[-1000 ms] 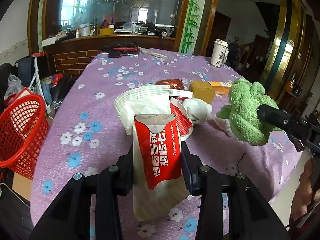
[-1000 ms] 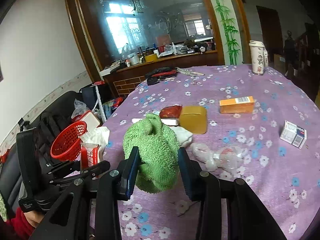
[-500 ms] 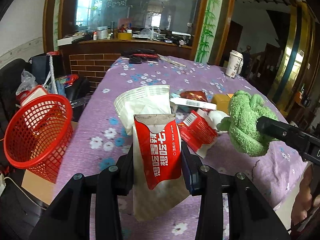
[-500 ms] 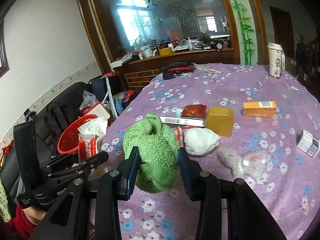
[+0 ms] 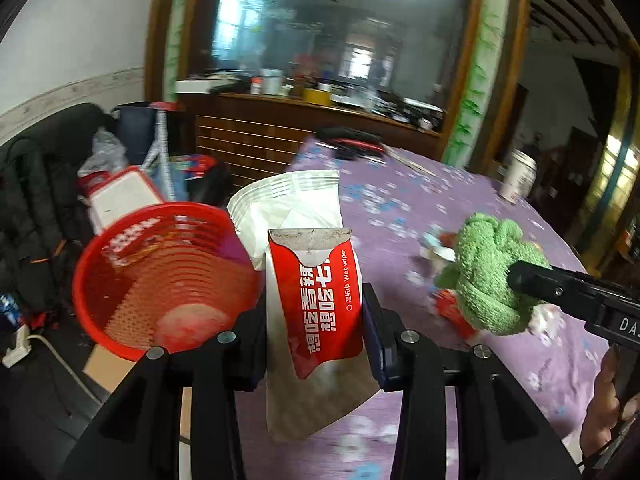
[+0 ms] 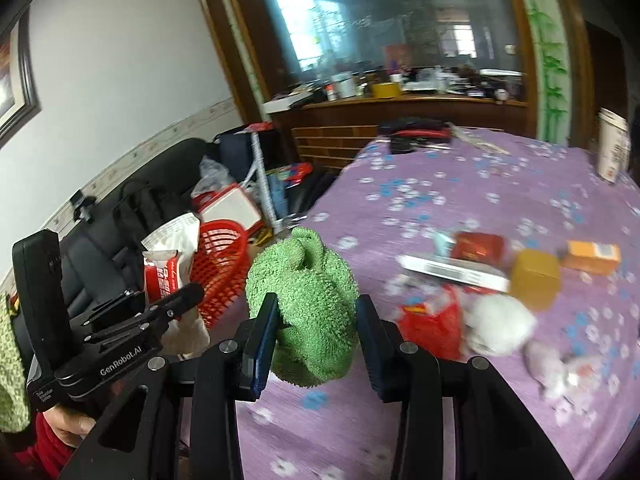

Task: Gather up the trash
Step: 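Carry the snack bag and green towel over to the red mesh basket, then open both tools over the red basket to drop the bag and towel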

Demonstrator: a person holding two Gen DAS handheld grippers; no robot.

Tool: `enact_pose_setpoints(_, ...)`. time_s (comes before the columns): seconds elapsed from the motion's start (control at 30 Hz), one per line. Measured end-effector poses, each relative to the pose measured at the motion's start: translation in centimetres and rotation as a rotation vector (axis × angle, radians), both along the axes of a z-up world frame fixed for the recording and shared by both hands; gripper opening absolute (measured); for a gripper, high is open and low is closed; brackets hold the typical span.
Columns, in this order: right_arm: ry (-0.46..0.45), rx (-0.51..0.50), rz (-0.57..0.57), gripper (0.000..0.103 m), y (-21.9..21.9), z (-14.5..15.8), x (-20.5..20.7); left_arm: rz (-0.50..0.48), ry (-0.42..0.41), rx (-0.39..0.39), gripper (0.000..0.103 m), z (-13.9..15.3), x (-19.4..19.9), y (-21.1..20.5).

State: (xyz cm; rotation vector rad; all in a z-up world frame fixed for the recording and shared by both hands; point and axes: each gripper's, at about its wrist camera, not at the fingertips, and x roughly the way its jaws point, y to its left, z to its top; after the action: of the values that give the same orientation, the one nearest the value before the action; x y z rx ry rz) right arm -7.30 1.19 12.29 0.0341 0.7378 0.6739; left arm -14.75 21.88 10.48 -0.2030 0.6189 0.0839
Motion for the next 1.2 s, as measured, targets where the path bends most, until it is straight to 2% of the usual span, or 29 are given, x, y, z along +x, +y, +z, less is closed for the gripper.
enact_pose_setpoints(0.17,0.023,-0.008,0.074,0.042,5.4,0.3,1.5,0.099,0.010,-0.006,0.039,-0.1,-0.4,5.5)
enact_pose_setpoints(0.37,0.051,-0.036,0.147,0.042,12.0,-0.3,3.5,0.166,0.054,-0.003,0.039,-1.7,0.2,10.6)
enact_pose_setpoints(0.63,0.096,-0.077,0.174,0.042,18.2,-2.2,6.1,0.202,0.088,-0.019,0.039,-3.6,1.6,13.5)
enact_pose_setpoints(0.73,0.120,-0.074,0.175,0.046,19.6,-2.7,7.0,0.205,0.089,-0.025,0.041,-3.8,1.8,13.9)
enact_pose_setpoints(0.9,0.097,-0.036,0.166,0.048,19.4,-2.0,6.9,0.224,0.074,-0.054,0.058,-3.7,1.7,14.7)
enact_pose_setpoints(1.07,0.056,-0.010,0.142,0.055,16.5,-0.6,5.3,0.221,0.052,-0.073,0.059,-3.1,0.8,14.3)
enact_pose_setpoints(1.2,0.044,0.009,0.111,0.059,12.8,-0.1,3.6,0.205,0.014,-0.049,0.069,-2.2,-0.3,12.1)
